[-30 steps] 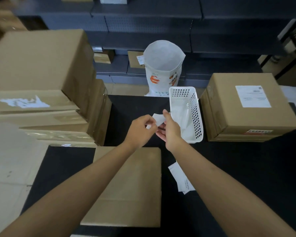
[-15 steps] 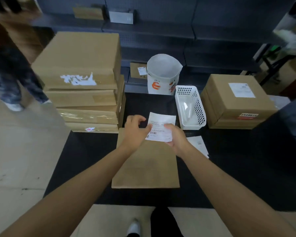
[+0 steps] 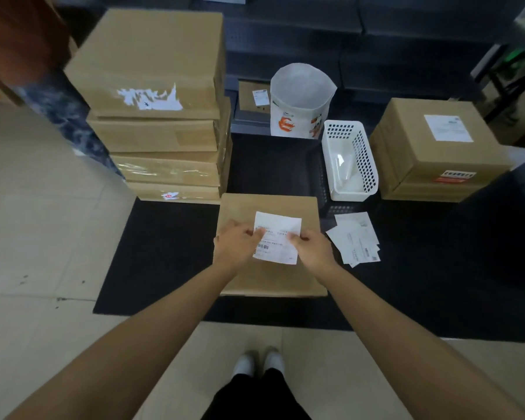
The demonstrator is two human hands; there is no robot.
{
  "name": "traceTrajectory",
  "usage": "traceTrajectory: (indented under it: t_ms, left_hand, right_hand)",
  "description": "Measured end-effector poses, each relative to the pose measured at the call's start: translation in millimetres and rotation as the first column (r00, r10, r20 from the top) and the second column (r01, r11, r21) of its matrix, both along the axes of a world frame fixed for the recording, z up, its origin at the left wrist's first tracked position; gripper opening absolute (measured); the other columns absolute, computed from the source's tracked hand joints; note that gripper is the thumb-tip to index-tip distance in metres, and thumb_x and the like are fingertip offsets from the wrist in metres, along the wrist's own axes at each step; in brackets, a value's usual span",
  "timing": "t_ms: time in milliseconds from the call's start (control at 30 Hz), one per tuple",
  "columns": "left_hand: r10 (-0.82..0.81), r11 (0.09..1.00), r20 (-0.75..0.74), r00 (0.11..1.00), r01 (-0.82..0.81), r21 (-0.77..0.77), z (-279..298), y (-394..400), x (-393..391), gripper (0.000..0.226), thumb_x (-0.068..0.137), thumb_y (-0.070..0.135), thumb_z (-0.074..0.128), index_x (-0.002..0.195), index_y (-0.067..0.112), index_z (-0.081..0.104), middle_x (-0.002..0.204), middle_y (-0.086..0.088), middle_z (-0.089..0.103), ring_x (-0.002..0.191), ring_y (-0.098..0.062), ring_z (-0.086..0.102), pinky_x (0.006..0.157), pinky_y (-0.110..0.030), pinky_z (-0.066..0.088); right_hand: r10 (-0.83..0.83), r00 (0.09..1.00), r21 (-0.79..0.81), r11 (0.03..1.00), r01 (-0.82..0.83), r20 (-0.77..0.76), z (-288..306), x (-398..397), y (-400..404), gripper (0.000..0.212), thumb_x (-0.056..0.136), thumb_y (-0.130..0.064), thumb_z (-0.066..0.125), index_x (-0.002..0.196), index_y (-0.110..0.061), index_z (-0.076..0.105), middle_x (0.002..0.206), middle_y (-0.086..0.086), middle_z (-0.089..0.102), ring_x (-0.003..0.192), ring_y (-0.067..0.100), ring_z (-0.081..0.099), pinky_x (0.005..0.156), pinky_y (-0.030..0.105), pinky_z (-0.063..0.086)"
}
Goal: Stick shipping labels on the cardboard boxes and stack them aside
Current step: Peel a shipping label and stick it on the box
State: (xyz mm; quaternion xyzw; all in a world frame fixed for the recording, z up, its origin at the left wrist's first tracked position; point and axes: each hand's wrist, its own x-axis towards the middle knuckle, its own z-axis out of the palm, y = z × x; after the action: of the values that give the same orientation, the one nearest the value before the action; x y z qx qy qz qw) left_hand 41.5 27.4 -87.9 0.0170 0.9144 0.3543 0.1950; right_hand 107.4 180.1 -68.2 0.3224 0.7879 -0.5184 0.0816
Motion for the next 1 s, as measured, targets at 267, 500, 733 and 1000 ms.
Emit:
traceTrajectory:
  t_ms: [267, 500, 733, 1000]
  left_hand:
    - [-0.005, 0.982, -0.112, 0.994, -0.016, -0.186, -13, 9, -6, 0.034, 0.097, 0.04, 0.045, 0.086, 0.013, 0.061, 0.114, -0.007, 0.048, 0.11, -0.024, 0.044, 0.102, -0.039, 0.028]
    - [-0.095, 0.949, -0.219, 0.971, 0.022, -0.315, -28, 13, -12, 0.034, 0.097, 0.042, 0.044, 0.094, 0.012, 0.061, 0.12, -0.008, 0.044, 0.117, -0.026, 0.037, 0.105, -0.038, 0.025]
    - [-0.179, 0.887, -0.297, 0.938, 0.024, -0.46, -34, 11, -10, 0.044, 0.096, 0.049, 0.042, 0.113, 0.01, 0.053, 0.123, -0.009, 0.045, 0.116, -0.026, 0.04, 0.103, -0.038, 0.032]
    - [-0.439, 0.888, -0.452, 0.776, 0.299, -0.35, -32, 9, -10, 0.044, 0.1, 0.037, 0.034, 0.137, 0.016, 0.042, 0.145, -0.004, 0.04, 0.138, -0.018, 0.03, 0.111, -0.038, 0.012]
  right_hand:
    - [0.039, 0.998, 0.128, 0.991, -0.033, -0.044, -20, -25, 1, 0.023, 0.093, -0.026, 0.063, 0.109, -0.01, 0.067, 0.091, -0.005, 0.065, 0.077, 0.007, 0.06, 0.05, 0.008, 0.039]
    - [-0.044, 0.996, 0.146, 0.988, 0.056, -0.082, -38, -36, 4, 0.028, 0.086, -0.022, 0.071, 0.107, -0.017, 0.053, 0.082, -0.013, 0.057, 0.069, -0.003, 0.053, 0.052, 0.007, 0.036]
    - [0.02, 0.998, 0.338, 0.941, -0.001, -0.052, -42, -37, -1, 0.041, 0.086, -0.028, 0.07, 0.117, -0.016, 0.046, 0.094, -0.002, 0.061, 0.077, 0.009, 0.059, 0.062, 0.02, 0.044]
    - [0.545, 0.829, 0.774, 0.576, -0.261, -0.126, -52, -32, -8, 0.042, 0.094, -0.02, 0.052, 0.133, -0.007, 0.052, 0.137, 0.01, 0.053, 0.13, 0.028, 0.045, 0.111, 0.038, 0.029]
